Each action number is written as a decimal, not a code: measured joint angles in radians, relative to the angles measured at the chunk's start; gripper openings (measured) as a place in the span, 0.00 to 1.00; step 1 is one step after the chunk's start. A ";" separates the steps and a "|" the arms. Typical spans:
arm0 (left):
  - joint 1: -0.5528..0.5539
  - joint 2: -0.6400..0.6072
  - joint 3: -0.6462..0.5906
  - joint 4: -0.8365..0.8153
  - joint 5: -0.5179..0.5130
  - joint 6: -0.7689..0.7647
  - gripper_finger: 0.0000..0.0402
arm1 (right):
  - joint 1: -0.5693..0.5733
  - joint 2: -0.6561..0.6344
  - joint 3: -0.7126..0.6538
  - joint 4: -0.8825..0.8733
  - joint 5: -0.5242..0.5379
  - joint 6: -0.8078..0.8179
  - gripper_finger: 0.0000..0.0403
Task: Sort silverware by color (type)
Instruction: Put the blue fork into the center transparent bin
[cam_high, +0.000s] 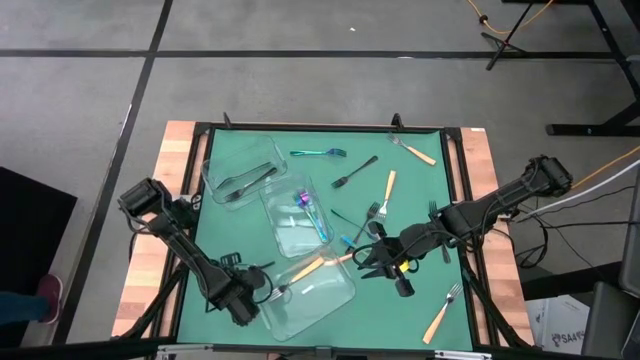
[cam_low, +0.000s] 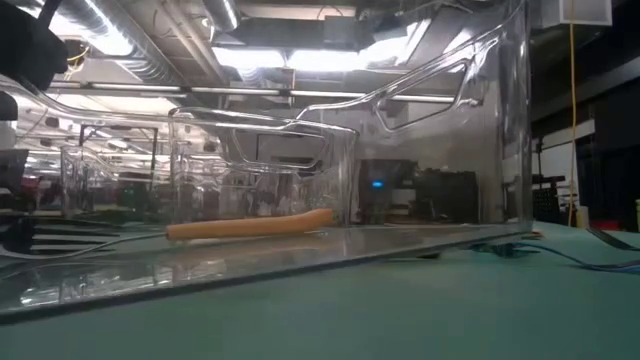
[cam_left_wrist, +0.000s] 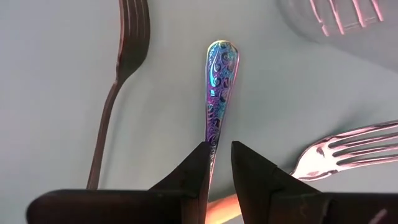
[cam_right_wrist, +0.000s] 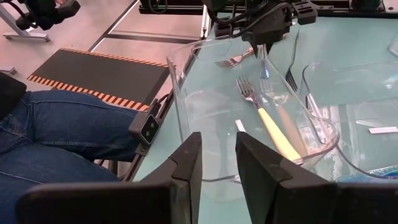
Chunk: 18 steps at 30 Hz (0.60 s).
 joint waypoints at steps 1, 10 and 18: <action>0.000 -0.005 0.000 0.000 0.000 0.000 0.15 | 0.000 0.000 0.000 0.000 0.000 0.000 0.22; 0.000 -0.102 0.000 -0.002 -0.054 -0.001 0.15 | 0.000 0.000 0.000 0.000 0.000 0.000 0.22; -0.005 -0.109 0.000 -0.071 0.011 -0.003 0.15 | 0.000 0.018 -0.013 -0.001 0.081 -0.001 0.22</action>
